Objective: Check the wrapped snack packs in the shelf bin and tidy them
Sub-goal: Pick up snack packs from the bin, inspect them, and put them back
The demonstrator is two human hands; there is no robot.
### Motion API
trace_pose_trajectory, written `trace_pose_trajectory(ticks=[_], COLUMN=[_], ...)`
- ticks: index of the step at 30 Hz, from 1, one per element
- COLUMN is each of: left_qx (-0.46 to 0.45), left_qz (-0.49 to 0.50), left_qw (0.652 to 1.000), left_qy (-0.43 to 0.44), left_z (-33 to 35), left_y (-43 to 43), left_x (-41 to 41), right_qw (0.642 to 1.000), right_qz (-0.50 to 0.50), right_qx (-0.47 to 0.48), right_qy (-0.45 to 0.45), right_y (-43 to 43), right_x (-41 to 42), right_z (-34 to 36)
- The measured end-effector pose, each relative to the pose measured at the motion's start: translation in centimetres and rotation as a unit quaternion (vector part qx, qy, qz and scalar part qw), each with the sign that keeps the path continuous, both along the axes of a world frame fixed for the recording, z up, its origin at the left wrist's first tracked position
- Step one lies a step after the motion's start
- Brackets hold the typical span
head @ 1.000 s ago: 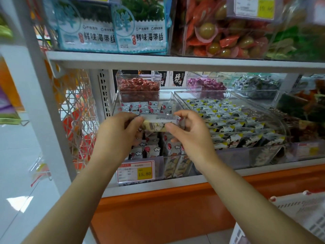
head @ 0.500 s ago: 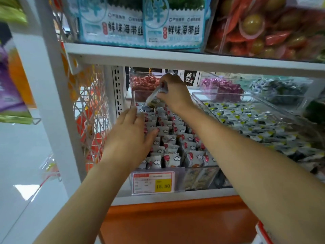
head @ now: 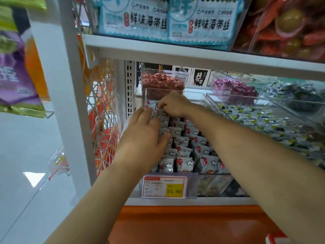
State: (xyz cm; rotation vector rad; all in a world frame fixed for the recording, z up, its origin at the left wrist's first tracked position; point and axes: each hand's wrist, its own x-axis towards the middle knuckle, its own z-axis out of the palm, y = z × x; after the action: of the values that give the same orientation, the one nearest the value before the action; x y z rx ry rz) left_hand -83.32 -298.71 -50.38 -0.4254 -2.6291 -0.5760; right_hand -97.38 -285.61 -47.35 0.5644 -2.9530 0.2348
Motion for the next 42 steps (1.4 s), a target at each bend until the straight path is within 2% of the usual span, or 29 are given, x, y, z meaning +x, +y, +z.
trace_pose_trajectory(ticks=[2, 4, 8, 12, 15, 18, 20, 23, 26, 28, 32, 34, 37, 40, 42], left_qx=[0.008, 0.016, 0.029, 0.031, 0.032, 0.036, 0.046, 0.071, 0.060, 0.043, 0.092, 0.127, 0.200, 0.309, 0.379], left_qz=[-0.005, -0.009, -0.016, -0.018, -0.019, -0.017, -0.018, -0.020, 0.007, 0.043, 0.054, 0.017, -0.031, -0.066, -0.084], left_qw=[1.000, 1.000, 0.999, 0.999, 0.999, 0.999, 0.999, 0.997, 0.998, 0.996, 0.988, 0.989, 0.979, 0.945, 0.913], left_qy=[-0.002, -0.006, -0.004, 0.000, -0.004, -0.004, -0.003, -0.003, 0.025, 0.071, 0.116, 0.076, -0.003, -0.082, -0.129], left_z=[0.0, 0.0, 0.0, -0.2, -0.2, -0.1, 0.0, 0.3, 0.5, 0.8, 1.8, 1.9, 1.9, 2.1, 2.1], left_y=[0.0, 0.1, 0.2, 0.1, 0.1, 0.1, 0.1, 0.0, -0.1, 0.1, 1.0, 1.6, 2.2, 2.7, 2.7], left_x=[0.0, 0.0, 0.0, -0.2, -0.3, -0.2, -0.1, 0.1, 0.5, 1.2, 3.5, 4.5, 5.7, 6.4, 6.7], right_qw=[0.995, 0.988, 0.993, 0.987, 0.985, 0.984, 0.967, 0.922, 0.863, 0.834, 0.800, 0.784, 0.739, 0.697, 0.686], right_qz=[-0.013, -0.036, -0.061, -0.089, -0.083, -0.103, -0.118, -0.131, -0.143, -0.153, -0.146, -0.144, -0.123, -0.104, -0.093], right_qx=[-0.102, -0.145, -0.077, 0.054, 0.059, -0.074, -0.166, -0.284, -0.416, -0.479, -0.565, -0.594, -0.660, -0.709, -0.722], right_qy=[-0.002, 0.032, 0.071, 0.120, 0.136, 0.127, 0.155, 0.226, 0.248, 0.225, 0.136, 0.112, 0.054, 0.016, 0.009], right_y=[0.3, 0.5, -0.5, -1.6, -1.8, -1.3, -0.8, 0.4, 2.1, 3.3, 5.1, 5.8, 6.7, 7.3, 7.7], right_x=[-0.4, -1.2, -2.6, -3.4, -3.6, -3.2, -2.0, 1.3, 5.7, 9.0, 15.1, 17.3, 19.8, 21.3, 21.9], right_z=[0.8, 1.4, 0.4, -0.5, -0.3, 0.9, 2.0, 2.8, 2.8, 2.4, 1.3, 0.5, -0.5, -1.0, -1.1])
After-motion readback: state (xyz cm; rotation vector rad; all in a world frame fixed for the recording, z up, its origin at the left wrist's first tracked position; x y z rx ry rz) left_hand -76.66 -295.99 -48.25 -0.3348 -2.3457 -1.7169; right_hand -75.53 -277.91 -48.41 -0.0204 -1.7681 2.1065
